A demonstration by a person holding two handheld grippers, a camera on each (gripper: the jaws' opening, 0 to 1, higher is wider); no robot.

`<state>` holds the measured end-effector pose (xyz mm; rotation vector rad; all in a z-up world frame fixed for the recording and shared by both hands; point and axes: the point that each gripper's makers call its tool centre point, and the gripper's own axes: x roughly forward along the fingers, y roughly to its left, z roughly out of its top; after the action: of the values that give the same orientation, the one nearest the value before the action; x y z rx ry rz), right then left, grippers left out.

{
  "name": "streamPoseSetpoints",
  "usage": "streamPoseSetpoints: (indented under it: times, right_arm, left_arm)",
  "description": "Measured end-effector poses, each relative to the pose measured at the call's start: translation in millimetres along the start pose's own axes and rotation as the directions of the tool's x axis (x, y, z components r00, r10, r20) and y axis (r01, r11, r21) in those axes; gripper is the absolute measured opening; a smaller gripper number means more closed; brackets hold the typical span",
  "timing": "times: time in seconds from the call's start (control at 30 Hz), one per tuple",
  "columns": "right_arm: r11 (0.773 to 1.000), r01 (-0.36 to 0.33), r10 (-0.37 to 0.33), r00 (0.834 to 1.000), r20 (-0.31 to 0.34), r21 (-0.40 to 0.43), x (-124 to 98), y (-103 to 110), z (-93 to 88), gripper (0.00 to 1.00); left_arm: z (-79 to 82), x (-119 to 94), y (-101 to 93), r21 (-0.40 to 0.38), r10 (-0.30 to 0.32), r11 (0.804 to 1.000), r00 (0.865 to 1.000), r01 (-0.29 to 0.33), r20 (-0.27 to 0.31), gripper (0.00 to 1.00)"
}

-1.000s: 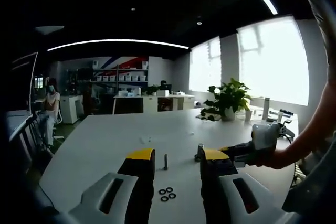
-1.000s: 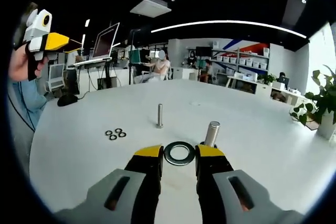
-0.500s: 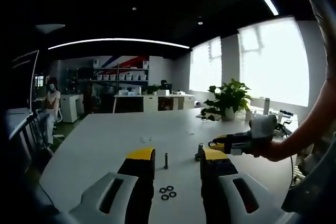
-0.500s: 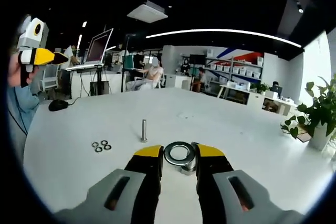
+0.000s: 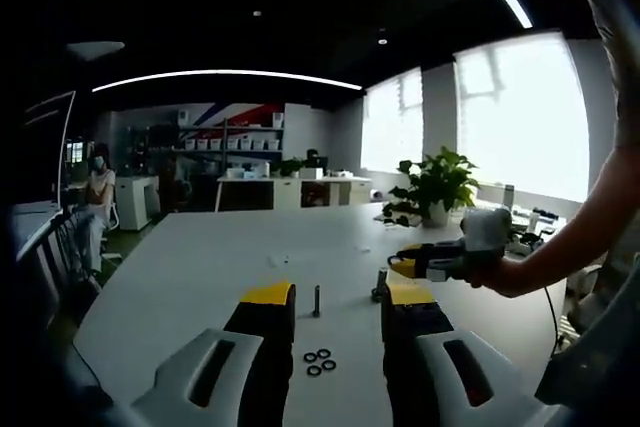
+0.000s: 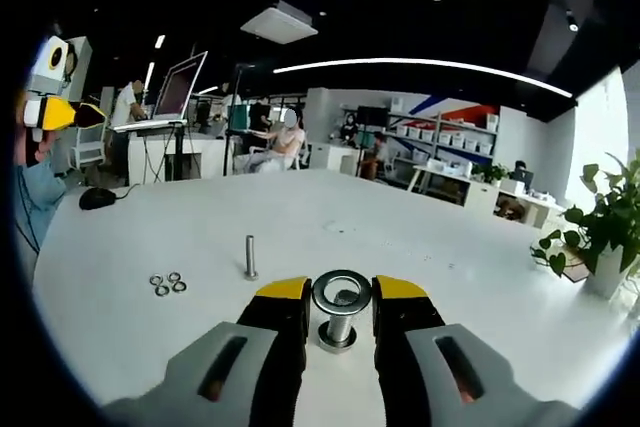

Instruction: Place the washer onto the threaded stud by aligning its center hole with the stud, sliding it down to the base, and recovering from edge contact or off-axis alignment until the washer reaches the visible bottom stop.

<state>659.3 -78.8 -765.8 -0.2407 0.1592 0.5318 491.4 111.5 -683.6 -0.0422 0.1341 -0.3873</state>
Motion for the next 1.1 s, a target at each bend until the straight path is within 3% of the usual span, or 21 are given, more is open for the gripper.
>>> streamPoseSetpoints:
  times: [1.1]
  right_arm:
    - [0.999,-0.022,0.025,0.998,-0.065,0.045,23.8,-3.4,-15.8,0.26]
  left_arm:
    - [0.6,-1.4,6.1,0.003,0.018,1.0,1.0,-0.018,0.004,0.32]
